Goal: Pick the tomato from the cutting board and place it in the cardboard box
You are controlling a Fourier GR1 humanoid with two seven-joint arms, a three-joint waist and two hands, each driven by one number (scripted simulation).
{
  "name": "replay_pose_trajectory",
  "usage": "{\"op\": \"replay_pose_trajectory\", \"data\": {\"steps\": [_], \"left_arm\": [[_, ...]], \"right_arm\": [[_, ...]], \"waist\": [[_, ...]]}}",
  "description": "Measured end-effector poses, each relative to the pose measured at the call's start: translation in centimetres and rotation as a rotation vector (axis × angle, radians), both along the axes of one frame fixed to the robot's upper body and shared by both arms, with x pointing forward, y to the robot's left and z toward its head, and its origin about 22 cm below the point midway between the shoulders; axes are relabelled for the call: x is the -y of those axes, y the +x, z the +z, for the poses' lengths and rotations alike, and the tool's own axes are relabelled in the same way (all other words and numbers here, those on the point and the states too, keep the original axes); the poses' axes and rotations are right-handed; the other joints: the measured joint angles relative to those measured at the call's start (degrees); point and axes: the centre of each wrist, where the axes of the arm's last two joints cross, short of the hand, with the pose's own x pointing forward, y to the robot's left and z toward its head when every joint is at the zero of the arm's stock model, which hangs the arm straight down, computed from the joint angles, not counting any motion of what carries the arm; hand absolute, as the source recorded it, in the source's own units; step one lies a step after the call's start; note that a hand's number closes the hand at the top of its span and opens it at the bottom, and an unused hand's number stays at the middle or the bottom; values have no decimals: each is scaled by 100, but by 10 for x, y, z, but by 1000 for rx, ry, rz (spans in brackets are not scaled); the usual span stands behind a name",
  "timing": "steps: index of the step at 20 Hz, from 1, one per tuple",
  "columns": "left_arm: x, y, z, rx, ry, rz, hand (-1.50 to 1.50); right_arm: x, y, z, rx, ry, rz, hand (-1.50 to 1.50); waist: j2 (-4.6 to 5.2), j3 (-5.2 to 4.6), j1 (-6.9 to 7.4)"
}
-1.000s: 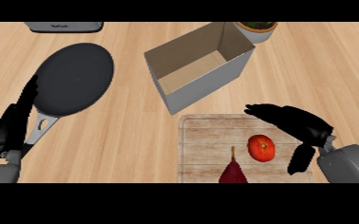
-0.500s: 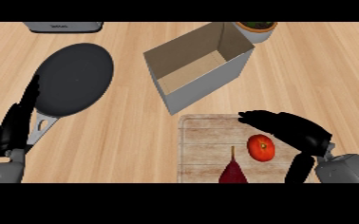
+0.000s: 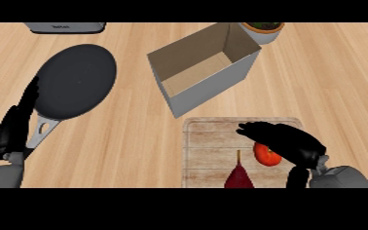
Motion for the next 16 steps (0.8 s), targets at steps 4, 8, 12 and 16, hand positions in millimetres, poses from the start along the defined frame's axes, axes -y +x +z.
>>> {"op": "replay_pose_trajectory", "data": {"steps": [4,8,12,16], "left_arm": [[5,0,3,-2,2,2,0],[4,4,3,2,6,-4,0],[7,-1,3,3,8,-4,0],[9,2,8,2,5,-7,0]], "right_arm": [[-7,0,-14,3,-20,-31,150],[-7,7,-22,124,6,-42,150],[-8,13,-27,224,13,-55,150],[-8,15,-24,328,27,-77,150]], "waist": [[0,1,6],[-2,-3,14],[-16,-20,14],[-15,-18,2]]}}
